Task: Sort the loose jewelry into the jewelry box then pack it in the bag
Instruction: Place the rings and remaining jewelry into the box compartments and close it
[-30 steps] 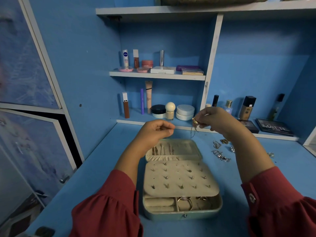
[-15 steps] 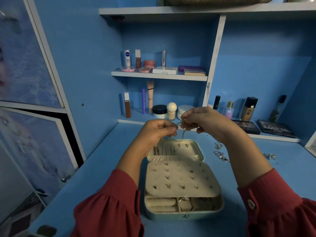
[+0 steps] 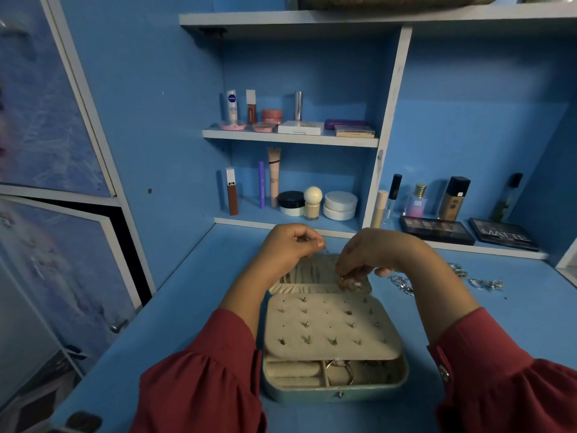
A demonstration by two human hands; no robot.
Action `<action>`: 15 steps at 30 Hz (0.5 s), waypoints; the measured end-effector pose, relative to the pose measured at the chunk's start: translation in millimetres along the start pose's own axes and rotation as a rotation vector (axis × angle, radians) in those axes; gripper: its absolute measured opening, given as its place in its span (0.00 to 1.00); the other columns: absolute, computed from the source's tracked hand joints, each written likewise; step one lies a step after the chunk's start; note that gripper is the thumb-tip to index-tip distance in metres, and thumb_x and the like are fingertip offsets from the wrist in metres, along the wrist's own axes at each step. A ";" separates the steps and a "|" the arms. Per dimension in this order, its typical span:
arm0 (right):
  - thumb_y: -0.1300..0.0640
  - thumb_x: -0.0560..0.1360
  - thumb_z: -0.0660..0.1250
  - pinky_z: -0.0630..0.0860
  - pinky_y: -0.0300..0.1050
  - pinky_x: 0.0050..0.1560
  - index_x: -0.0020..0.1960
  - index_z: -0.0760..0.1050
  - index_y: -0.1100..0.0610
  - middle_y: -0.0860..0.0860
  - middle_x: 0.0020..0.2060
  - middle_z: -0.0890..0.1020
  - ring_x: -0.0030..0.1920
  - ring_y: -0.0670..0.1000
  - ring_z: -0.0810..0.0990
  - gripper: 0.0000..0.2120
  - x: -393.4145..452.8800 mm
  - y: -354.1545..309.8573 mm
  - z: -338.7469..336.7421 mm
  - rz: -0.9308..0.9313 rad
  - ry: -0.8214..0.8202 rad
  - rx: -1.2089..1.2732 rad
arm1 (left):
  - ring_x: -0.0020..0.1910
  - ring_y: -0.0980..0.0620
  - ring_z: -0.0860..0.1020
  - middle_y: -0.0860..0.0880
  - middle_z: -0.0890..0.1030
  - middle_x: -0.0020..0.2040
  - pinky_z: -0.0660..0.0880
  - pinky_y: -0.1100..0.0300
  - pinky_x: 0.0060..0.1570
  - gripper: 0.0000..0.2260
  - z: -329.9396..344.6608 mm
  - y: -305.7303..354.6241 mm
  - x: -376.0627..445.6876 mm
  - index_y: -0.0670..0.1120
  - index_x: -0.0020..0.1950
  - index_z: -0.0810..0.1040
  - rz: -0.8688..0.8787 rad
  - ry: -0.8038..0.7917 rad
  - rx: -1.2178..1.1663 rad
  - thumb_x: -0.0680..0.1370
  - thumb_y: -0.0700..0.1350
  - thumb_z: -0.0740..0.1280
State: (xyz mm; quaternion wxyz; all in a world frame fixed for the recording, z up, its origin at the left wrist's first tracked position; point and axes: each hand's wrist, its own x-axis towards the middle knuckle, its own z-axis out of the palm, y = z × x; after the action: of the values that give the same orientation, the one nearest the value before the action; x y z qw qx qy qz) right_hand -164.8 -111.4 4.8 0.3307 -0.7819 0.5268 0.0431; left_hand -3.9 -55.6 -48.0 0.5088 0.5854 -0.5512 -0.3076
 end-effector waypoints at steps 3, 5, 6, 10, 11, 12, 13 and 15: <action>0.55 0.72 0.72 0.73 0.41 0.42 0.51 0.81 0.55 0.55 0.52 0.82 0.48 0.50 0.78 0.09 0.9 1.5 -1.2 -0.066 0.043 0.012 | 0.43 0.56 0.79 0.52 0.83 0.41 0.76 0.65 0.46 0.03 0.7 0.4 0.5 0.47 0.43 0.83 0.032 -0.023 0.012 0.74 0.39 0.72; 0.56 0.71 0.74 0.75 0.41 0.45 0.50 0.79 0.51 0.51 0.50 0.82 0.50 0.48 0.78 0.09 2.2 -0.5 0.4 -0.138 0.089 0.088 | 0.41 0.61 0.79 0.52 0.83 0.41 0.75 0.69 0.45 0.03 2.0 3.1 -1.1 0.43 0.46 0.83 0.059 -0.042 -0.008 0.74 0.37 0.71; 0.57 0.69 0.75 0.75 0.41 0.44 0.50 0.78 0.50 0.50 0.48 0.83 0.48 0.47 0.79 0.11 3.5 -1.5 1.7 -0.167 0.106 0.162 | 0.40 0.63 0.79 0.53 0.82 0.41 0.74 0.71 0.44 0.04 2.7 4.5 -2.1 0.41 0.47 0.83 0.069 -0.043 -0.028 0.74 0.36 0.71; 0.61 0.70 0.74 0.73 0.38 0.40 0.48 0.80 0.53 0.48 0.37 0.85 0.37 0.43 0.81 0.08 6.0 -1.3 3.1 -0.225 0.169 0.345 | 0.35 0.58 0.77 0.48 0.82 0.40 0.74 0.67 0.37 0.05 2.0 7.0 -2.9 0.46 0.46 0.82 0.059 -0.008 -0.073 0.74 0.37 0.71; 0.60 0.72 0.73 0.72 0.37 0.39 0.47 0.81 0.54 0.48 0.37 0.85 0.35 0.42 0.81 0.05 5.5 0.2 2.0 -0.248 0.192 0.374 | 0.35 0.55 0.76 0.46 0.82 0.40 0.74 0.65 0.36 0.05 0.9 6.9 -2.2 0.47 0.46 0.81 0.040 0.010 -0.077 0.74 0.38 0.71; 0.60 0.73 0.71 0.72 0.37 0.38 0.46 0.81 0.55 0.49 0.37 0.85 0.35 0.43 0.81 0.03 4.0 1.8 0.4 -0.267 0.223 0.409 | 0.34 0.54 0.75 0.44 0.82 0.39 0.73 0.64 0.35 0.04 -0.6 6.6 -1.9 0.47 0.46 0.80 0.019 0.027 -0.079 0.74 0.39 0.72; 0.61 0.74 0.71 0.71 0.37 0.36 0.46 0.81 0.56 0.49 0.37 0.85 0.34 0.43 0.80 0.02 3.1 3.4 -1.5 -0.276 0.260 0.448 | 0.32 0.55 0.75 0.45 0.81 0.37 0.72 0.64 0.34 0.04 -2.1 6.4 -1.5 0.47 0.46 0.79 -0.001 0.043 -0.082 0.74 0.39 0.72; 0.62 0.74 0.70 0.71 0.33 0.31 0.44 0.81 0.58 0.51 0.37 0.85 0.32 0.44 0.78 0.02 2.5 6.7 -5.8 -0.270 0.350 0.483 | 0.28 0.58 0.74 0.48 0.79 0.35 0.72 0.65 0.33 0.05 -4.4 6.1 -1.3 0.45 0.46 0.78 -0.023 0.061 -0.090 0.74 0.39 0.72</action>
State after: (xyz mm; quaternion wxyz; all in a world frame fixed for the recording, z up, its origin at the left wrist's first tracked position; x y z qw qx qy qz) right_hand -171.0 -118.2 5.1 0.4137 -0.7390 0.4622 -0.2627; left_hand -2.1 -52.5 -41.3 0.5478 0.5773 -0.5141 -0.3199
